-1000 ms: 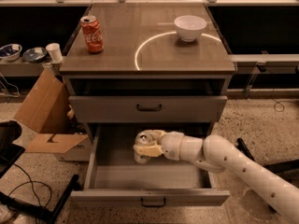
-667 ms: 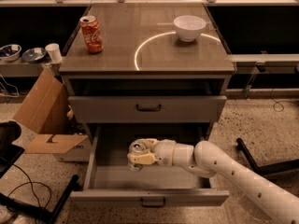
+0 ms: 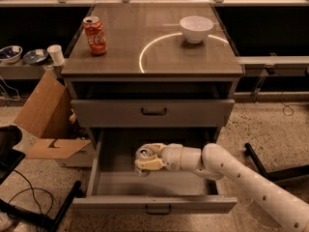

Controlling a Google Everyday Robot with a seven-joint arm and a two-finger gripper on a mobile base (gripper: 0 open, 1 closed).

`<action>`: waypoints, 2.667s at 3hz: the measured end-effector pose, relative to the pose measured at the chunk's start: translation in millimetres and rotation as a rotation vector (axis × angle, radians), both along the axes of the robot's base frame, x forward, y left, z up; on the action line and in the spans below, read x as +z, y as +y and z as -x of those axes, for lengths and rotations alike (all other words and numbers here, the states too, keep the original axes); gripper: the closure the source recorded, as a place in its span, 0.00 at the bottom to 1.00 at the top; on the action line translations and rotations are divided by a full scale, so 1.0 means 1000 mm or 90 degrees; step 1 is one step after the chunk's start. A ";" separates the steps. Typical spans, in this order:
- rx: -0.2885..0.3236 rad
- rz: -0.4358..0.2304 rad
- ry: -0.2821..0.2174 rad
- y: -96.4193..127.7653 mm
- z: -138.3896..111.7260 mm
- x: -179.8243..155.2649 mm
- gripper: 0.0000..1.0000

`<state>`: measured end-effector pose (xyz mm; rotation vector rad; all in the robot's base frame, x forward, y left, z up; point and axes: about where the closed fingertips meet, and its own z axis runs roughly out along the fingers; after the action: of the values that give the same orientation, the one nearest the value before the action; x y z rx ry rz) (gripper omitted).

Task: Place 7up can into middle drawer

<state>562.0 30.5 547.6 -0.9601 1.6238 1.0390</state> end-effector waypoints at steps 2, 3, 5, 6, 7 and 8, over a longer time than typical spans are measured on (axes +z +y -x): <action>0.078 0.079 -0.056 -0.039 -0.031 -0.055 1.00; 0.077 0.113 -0.057 -0.055 -0.035 -0.080 1.00; 0.042 0.101 -0.044 -0.062 -0.029 -0.108 0.74; 0.042 0.101 -0.044 -0.062 -0.029 -0.108 0.50; 0.042 0.101 -0.044 -0.062 -0.029 -0.108 0.20; 0.042 0.101 -0.044 -0.062 -0.029 -0.108 0.00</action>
Offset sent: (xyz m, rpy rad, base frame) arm 0.0507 -0.0780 -0.0910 -0.2197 -0.1076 0.1629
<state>591.5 -31.4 439.2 -1.1499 1.6444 0.9207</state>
